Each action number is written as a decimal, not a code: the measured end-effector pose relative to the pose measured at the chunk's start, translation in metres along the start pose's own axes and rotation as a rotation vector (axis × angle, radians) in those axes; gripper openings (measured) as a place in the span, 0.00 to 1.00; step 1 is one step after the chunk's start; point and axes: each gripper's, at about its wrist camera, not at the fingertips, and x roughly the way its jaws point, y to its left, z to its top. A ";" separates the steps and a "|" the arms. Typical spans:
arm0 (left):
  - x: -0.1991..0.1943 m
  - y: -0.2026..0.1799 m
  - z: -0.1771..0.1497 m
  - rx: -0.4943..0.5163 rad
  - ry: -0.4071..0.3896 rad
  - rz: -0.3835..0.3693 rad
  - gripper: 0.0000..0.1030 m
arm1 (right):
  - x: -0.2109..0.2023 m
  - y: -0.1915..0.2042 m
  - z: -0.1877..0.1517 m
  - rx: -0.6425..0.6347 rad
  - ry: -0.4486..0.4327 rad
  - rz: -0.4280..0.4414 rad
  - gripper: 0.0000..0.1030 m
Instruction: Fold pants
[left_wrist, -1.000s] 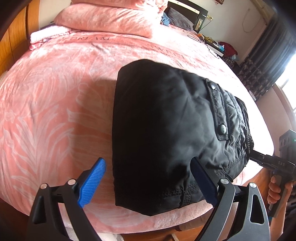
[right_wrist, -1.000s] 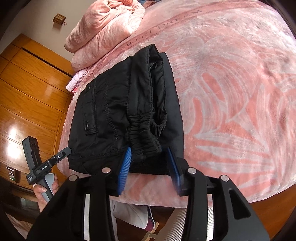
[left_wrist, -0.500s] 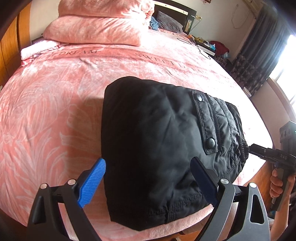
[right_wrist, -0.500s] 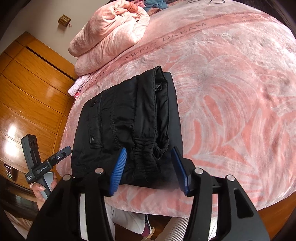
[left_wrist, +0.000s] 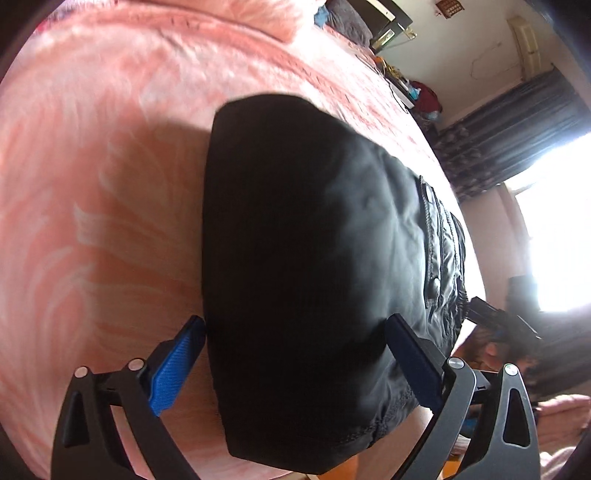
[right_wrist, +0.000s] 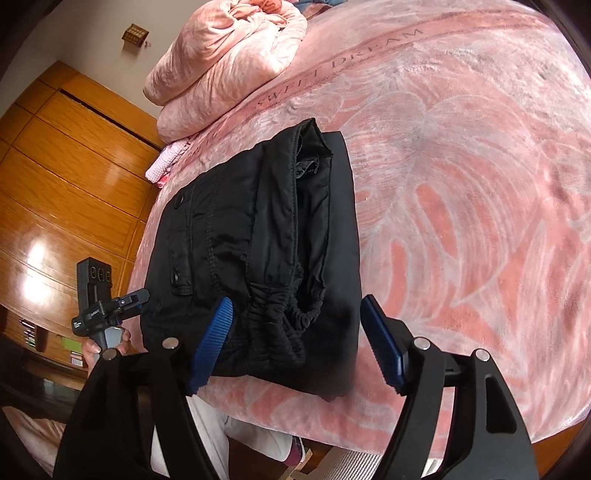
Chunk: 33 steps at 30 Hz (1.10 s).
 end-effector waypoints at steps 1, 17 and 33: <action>0.003 0.004 0.001 -0.004 0.011 -0.029 0.96 | 0.002 -0.003 0.000 0.006 0.009 0.021 0.71; 0.042 0.033 0.016 -0.092 0.168 -0.313 0.96 | 0.026 -0.038 0.000 0.103 0.117 0.213 0.79; 0.053 0.027 0.028 -0.207 0.181 -0.309 0.65 | 0.032 -0.024 0.014 0.053 0.116 0.289 0.40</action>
